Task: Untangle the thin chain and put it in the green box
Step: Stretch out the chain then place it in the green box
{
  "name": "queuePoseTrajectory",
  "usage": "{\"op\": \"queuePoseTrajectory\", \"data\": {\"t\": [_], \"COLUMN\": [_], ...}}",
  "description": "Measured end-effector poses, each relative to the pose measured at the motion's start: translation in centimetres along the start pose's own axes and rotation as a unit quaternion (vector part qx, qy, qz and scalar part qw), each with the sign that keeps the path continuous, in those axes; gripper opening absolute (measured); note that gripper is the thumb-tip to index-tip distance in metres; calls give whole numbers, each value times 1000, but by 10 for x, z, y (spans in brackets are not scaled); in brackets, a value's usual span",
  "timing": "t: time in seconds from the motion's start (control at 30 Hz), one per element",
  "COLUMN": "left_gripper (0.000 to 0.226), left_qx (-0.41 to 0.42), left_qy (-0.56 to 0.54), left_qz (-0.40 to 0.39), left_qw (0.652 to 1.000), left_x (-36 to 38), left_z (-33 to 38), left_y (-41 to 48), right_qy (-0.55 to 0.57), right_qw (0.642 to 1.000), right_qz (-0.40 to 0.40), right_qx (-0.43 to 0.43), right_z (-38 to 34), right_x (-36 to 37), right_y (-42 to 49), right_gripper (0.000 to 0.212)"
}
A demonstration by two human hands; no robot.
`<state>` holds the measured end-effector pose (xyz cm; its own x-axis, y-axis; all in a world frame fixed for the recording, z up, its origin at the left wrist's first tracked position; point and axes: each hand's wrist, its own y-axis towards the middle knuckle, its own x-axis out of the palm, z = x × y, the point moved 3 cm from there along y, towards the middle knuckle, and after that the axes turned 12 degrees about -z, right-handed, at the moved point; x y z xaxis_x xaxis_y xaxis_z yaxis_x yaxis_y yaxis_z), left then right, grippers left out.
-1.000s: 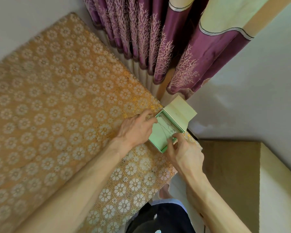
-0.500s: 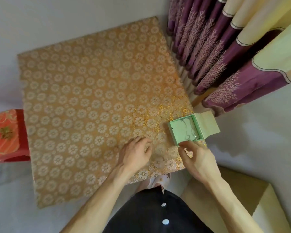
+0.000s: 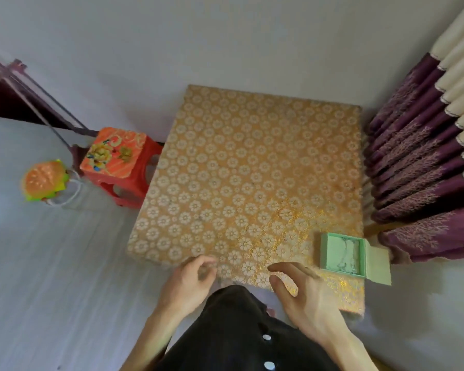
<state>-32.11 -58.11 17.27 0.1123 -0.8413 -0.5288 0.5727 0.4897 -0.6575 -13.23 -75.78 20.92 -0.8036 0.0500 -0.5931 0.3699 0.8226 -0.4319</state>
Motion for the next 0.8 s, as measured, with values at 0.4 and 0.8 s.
{"op": "queuePoseTrajectory", "data": {"t": [0.4,0.8], "left_gripper": [18,23], "left_qx": [-29,-26], "left_qy": [-150,-4], "left_qz": [63,17], "left_qw": [986,1000], "left_x": [-77,-229], "left_z": [-115,-254], "left_y": [-53,-40], "right_qy": [-76,-38], "right_qw": [993,996], "right_qz": [-85,-75], "right_qx": [-40,32], "right_z": [-108,-244], "right_x": [69,202], "right_y": [69,132], "right_gripper": [21,23]}}
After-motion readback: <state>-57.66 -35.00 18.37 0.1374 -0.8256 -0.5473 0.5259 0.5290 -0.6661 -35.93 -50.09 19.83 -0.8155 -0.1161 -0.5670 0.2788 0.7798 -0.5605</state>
